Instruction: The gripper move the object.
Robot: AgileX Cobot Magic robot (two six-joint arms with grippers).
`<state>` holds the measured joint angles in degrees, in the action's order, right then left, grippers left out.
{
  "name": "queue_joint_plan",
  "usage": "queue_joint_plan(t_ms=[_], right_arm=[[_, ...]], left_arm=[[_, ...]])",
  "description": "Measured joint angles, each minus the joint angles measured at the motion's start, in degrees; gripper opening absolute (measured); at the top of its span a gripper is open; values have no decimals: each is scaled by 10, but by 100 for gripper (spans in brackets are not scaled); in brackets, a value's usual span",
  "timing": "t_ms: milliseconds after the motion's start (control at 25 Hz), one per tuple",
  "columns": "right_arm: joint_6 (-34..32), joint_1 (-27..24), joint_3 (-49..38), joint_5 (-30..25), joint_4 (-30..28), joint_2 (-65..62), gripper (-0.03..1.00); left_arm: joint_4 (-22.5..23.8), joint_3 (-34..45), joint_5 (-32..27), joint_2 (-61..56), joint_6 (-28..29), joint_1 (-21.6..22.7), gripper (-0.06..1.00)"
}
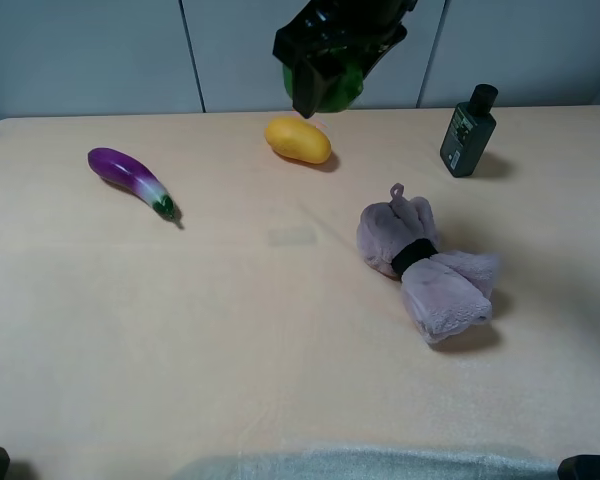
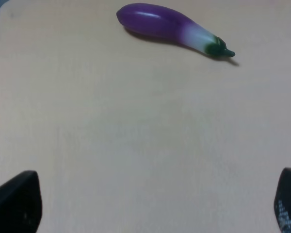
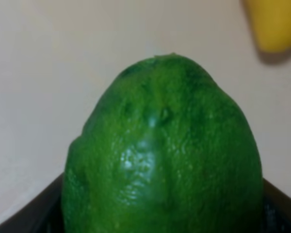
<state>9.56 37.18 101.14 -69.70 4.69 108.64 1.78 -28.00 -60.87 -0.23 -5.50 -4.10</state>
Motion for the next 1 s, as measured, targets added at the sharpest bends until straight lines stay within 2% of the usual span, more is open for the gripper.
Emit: queue_joint_plan(t_ms=[1000], right_arm=[[-3, -255, 0, 0, -11, -24, 48]], left_arm=[[0, 0, 0, 0, 0, 0, 95]])
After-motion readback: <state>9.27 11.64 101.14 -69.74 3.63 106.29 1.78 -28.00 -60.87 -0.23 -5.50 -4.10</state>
